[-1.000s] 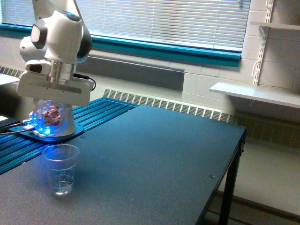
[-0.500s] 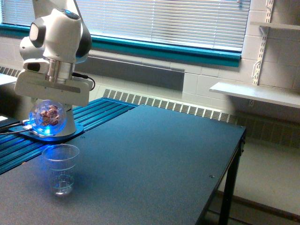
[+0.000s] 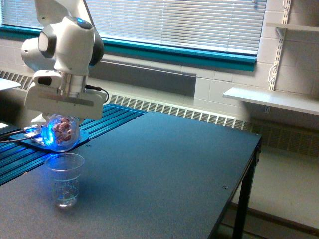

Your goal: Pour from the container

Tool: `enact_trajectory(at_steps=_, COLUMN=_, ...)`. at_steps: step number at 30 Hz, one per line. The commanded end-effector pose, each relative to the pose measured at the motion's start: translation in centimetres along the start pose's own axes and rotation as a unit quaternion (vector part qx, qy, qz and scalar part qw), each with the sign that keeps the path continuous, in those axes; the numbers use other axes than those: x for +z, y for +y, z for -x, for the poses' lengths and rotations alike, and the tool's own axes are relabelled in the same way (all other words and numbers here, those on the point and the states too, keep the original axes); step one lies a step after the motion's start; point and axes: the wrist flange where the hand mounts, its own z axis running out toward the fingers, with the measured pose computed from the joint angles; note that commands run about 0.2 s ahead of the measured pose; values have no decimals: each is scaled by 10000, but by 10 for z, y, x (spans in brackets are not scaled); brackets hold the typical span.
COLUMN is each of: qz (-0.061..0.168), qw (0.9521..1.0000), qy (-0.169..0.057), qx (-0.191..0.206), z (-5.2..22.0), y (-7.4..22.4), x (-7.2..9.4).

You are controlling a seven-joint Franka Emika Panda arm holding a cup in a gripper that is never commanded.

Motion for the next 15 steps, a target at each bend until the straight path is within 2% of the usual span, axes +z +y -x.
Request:
enact_trajectory(at_steps=1, qz=44, qw=9999, qy=-110, qx=102, z=3, y=3, x=7)
enact_trajectory(at_steps=15, qz=-49, qw=9996, qy=-187, qx=201, z=3, y=-7, x=-3)
